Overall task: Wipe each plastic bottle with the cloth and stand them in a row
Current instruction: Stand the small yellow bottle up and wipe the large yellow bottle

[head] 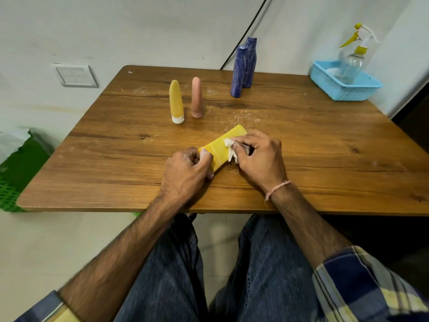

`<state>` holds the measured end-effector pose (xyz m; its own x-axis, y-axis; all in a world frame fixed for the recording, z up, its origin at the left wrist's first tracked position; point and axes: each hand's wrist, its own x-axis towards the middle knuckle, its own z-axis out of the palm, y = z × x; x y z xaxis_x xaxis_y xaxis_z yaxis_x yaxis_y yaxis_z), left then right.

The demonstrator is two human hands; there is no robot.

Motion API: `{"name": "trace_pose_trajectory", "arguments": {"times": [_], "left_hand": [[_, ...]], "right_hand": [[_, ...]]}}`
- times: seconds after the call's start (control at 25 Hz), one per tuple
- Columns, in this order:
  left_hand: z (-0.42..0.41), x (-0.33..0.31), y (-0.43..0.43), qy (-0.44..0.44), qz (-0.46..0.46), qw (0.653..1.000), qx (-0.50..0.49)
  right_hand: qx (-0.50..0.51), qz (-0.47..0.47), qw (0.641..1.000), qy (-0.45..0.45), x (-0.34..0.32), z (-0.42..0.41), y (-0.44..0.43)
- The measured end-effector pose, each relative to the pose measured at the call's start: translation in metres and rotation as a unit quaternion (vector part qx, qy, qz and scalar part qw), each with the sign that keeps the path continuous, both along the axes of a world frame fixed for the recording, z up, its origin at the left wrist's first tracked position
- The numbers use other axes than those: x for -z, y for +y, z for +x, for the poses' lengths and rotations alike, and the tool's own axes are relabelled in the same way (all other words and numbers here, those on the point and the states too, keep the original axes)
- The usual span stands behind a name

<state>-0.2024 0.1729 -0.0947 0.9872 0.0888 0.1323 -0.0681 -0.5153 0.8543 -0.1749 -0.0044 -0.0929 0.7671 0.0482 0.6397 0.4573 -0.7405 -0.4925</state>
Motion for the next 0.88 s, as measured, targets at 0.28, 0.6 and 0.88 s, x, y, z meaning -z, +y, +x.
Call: {"name": "trace_pose_trajectory", "arguments": {"times": [0.28,0.6,0.88], "left_hand": [[0.001,0.002,0.002,-0.016,0.002,1.0,0.009],[0.001,-0.004,-0.003,0.009,-0.001,1.0,0.016],[0.015,0.0,0.005,0.001,0.148,0.989,0.013]], "right_hand": [[-0.122,0.043,0.992,-0.004,0.006,-0.022,0.016],[-0.064,0.035,0.997,0.007,0.002,-0.019,0.014],[0.038,0.088,0.995,0.014,0.006,-0.027,-0.021]]}}
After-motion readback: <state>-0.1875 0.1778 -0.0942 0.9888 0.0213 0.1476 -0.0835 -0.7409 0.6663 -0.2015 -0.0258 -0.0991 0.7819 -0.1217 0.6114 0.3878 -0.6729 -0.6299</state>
